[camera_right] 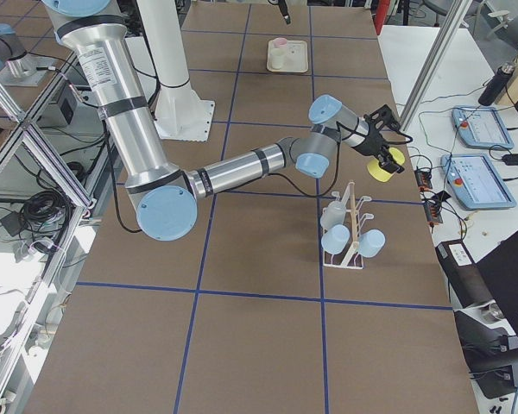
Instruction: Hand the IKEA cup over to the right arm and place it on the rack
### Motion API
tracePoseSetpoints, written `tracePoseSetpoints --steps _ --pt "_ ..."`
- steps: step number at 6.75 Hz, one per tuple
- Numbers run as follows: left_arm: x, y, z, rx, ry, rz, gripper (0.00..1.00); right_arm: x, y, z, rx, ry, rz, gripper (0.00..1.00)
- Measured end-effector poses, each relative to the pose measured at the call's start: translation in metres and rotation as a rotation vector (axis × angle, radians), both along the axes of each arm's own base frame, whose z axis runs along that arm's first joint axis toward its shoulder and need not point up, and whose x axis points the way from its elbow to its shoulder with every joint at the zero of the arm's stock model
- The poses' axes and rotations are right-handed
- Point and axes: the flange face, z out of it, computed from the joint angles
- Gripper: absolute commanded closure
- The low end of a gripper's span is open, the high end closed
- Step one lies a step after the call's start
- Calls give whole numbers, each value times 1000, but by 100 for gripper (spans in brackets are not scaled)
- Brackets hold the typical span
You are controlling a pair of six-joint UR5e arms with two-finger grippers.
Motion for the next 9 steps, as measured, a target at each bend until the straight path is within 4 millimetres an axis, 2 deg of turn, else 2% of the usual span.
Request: tracePoseSetpoints --steps 1,2,3,4,6,9 --pt "-9 5 21 6 -46 37 0 2 -5 22 0 34 4 100" --pt "-13 8 33 9 -72 57 0 2 -11 50 13 53 6 100" --pt "-16 10 39 8 -83 64 0 2 -15 75 25 58 7 100" --pt "-17 11 41 6 -87 66 0 2 -16 87 30 59 7 100" --pt "-17 11 43 5 -89 67 0 -3 -19 98 27 67 9 100" --pt "-17 11 45 1 -92 67 0 -23 -14 106 27 92 20 100"
